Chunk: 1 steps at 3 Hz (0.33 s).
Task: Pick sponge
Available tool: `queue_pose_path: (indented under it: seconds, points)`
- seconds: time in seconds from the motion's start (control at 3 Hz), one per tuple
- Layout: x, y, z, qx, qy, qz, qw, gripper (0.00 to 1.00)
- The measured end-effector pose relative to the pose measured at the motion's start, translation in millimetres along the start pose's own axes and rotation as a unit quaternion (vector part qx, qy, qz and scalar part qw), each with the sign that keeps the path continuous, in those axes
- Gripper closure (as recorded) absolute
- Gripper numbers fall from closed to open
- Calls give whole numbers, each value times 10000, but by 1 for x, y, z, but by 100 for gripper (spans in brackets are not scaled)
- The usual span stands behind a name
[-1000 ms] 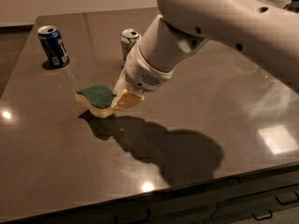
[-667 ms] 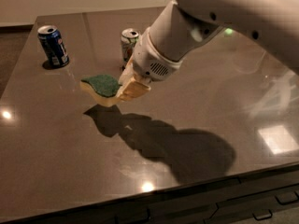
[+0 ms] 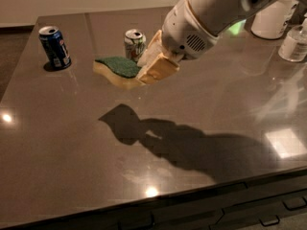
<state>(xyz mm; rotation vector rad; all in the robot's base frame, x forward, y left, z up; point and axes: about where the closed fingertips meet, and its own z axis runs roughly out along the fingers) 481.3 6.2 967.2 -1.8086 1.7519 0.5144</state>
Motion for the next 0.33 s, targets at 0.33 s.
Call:
queue_pose_path:
  seconds: [0.33]
  points:
    - [0,0,0,0,0,-1,10000,100]
